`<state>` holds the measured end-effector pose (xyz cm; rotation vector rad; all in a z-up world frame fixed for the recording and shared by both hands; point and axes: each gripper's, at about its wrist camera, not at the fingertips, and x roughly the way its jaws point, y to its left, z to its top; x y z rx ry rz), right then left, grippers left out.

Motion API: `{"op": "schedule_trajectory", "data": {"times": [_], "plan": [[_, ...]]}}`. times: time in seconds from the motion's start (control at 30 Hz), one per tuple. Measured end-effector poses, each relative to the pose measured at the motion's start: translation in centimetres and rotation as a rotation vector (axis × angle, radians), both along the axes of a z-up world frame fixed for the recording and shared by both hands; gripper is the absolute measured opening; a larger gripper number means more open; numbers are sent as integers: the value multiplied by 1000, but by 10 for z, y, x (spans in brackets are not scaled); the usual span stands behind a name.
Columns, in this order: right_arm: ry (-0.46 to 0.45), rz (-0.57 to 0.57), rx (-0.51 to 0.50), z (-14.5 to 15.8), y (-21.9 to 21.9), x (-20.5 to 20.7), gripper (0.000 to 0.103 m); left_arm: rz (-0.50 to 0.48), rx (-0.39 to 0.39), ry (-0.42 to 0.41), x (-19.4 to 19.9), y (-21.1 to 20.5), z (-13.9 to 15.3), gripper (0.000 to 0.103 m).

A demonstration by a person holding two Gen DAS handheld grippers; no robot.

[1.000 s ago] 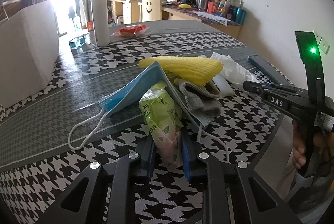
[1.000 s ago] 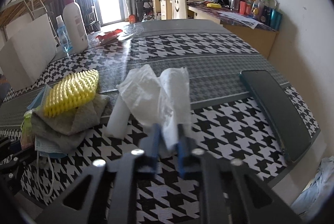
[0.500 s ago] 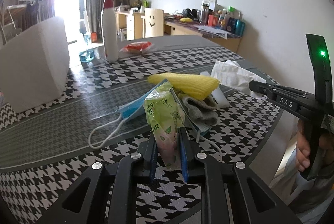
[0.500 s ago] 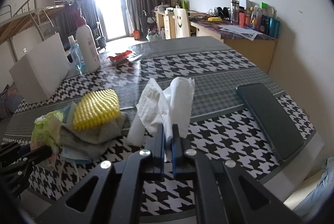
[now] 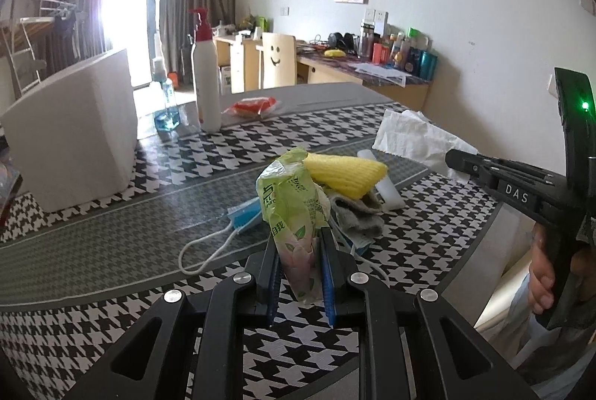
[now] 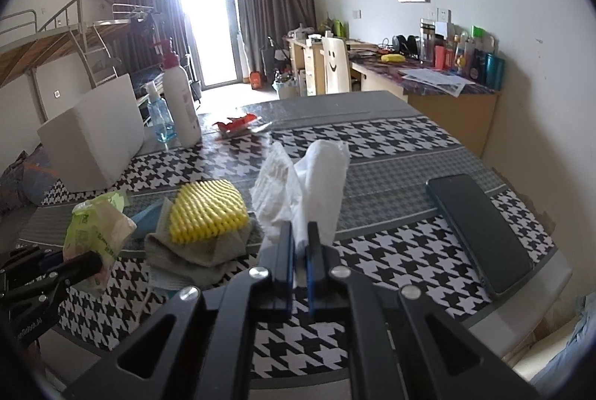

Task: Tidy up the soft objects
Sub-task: 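Lift and carry the green pack and white tissue toward the white foam box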

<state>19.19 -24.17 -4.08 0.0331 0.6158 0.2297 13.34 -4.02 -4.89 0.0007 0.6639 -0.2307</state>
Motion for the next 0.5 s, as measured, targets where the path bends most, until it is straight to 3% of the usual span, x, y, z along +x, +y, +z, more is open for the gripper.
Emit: {"op": "schedule_trajectory", "data": {"times": [0.5], "plan": [[-58, 63, 21, 19, 14, -12, 8, 68, 19, -72, -10, 18, 22, 20]]}}
